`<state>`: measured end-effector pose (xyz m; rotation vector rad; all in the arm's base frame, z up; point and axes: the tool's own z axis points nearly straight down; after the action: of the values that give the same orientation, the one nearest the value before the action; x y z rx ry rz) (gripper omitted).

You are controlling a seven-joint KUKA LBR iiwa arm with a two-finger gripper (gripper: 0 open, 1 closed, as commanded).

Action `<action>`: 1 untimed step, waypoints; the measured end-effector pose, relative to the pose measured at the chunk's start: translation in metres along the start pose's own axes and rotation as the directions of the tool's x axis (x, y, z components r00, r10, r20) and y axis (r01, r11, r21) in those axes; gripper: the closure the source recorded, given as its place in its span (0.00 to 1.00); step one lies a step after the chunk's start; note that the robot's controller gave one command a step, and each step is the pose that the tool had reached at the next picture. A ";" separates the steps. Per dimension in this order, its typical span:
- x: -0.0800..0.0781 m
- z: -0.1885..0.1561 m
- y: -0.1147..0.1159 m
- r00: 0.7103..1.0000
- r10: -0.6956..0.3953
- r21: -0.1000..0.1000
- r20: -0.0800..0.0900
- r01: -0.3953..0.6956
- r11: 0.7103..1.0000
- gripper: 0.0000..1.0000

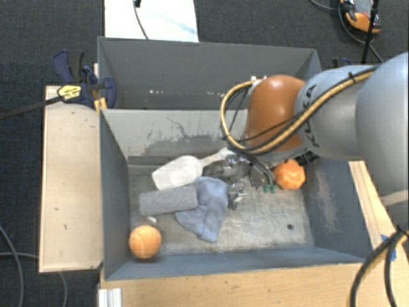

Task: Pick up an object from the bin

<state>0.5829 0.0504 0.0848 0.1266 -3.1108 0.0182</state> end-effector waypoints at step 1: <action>0.000 0.000 0.000 1.000 0.000 0.000 0.000 0.000 1.000 1.00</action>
Offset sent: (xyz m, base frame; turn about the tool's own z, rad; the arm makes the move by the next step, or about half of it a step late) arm -0.0295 0.0030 0.0522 -0.1725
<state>0.5830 0.0504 0.0848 0.1265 -3.1109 0.0181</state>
